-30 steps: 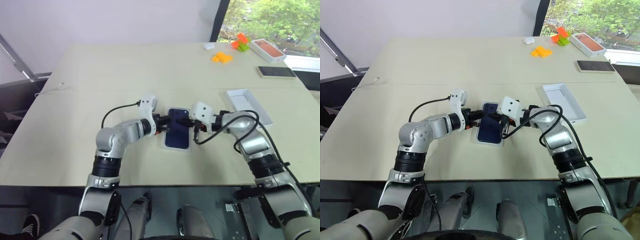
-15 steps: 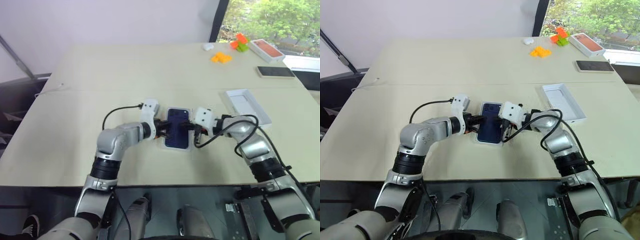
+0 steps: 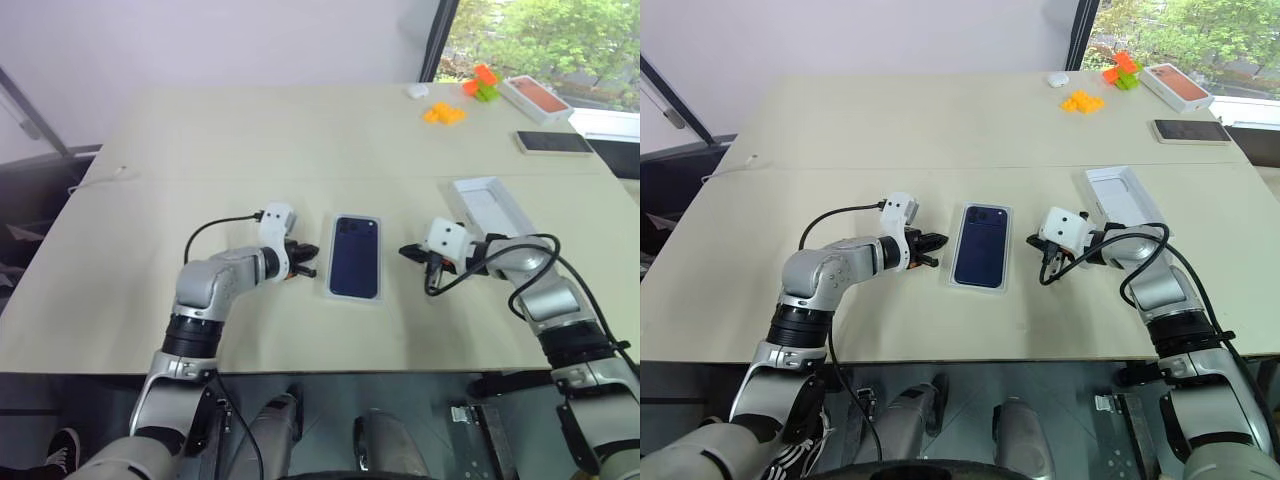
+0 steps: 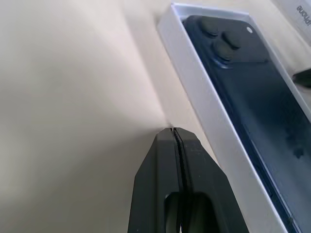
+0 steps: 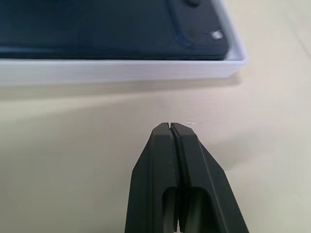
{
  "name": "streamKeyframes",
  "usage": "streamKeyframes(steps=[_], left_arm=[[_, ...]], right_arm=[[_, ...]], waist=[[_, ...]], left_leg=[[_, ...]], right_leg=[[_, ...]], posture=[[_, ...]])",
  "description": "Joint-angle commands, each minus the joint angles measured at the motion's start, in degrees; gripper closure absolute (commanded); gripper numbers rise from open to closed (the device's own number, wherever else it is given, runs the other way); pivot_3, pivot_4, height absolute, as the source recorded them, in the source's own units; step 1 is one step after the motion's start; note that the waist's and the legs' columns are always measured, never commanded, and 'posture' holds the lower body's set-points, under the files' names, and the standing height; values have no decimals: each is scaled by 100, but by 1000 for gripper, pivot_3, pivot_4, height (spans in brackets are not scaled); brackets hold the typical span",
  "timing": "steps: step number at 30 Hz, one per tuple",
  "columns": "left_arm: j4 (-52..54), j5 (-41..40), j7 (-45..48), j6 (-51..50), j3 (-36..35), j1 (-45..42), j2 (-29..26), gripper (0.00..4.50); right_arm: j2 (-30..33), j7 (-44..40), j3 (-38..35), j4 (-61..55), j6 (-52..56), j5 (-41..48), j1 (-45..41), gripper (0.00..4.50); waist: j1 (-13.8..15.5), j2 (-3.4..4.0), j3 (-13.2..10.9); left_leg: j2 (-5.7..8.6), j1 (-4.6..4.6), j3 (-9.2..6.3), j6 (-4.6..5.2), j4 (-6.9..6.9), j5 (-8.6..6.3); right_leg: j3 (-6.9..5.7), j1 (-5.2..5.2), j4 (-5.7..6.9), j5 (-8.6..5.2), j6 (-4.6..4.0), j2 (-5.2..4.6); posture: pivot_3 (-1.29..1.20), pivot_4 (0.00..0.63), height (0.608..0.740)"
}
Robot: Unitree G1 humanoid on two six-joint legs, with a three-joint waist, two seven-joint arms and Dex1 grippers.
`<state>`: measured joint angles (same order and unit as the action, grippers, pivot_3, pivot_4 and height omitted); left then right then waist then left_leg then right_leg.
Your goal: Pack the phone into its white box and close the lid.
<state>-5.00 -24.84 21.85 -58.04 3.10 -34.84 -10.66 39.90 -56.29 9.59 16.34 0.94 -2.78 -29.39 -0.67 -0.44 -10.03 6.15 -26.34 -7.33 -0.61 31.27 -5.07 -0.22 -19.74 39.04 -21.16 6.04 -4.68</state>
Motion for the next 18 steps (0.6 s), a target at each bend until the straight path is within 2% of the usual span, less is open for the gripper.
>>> streamKeyframes(steps=[1,9,18], left_arm=[[-56,33,139,3,248,-39,172,4439],[-10,50,421,-104,658,-151,472,4439],[-1158,427,815,503,1035,-929,1095,4439]], right_arm=[[-99,85,22,-210,-70,-16,-21,4445],[-72,82,-15,-253,17,-5,-34,4445],[407,122,-241,-49,-78,-67,114,4445]], waist=[[8,0,0],[39,0,0],[150,0,0]], left_leg=[[0,2,0,0,1,0],[3,0,-4,0,3,0],[7,-4,-6,-3,18,-8]], right_leg=[[0,2,0,0,0,0],[-3,4,-2,0,0,-3],[-8,12,-7,-1,-1,-6]], posture=[[0,150,740],[0,150,740],[0,150,740]])
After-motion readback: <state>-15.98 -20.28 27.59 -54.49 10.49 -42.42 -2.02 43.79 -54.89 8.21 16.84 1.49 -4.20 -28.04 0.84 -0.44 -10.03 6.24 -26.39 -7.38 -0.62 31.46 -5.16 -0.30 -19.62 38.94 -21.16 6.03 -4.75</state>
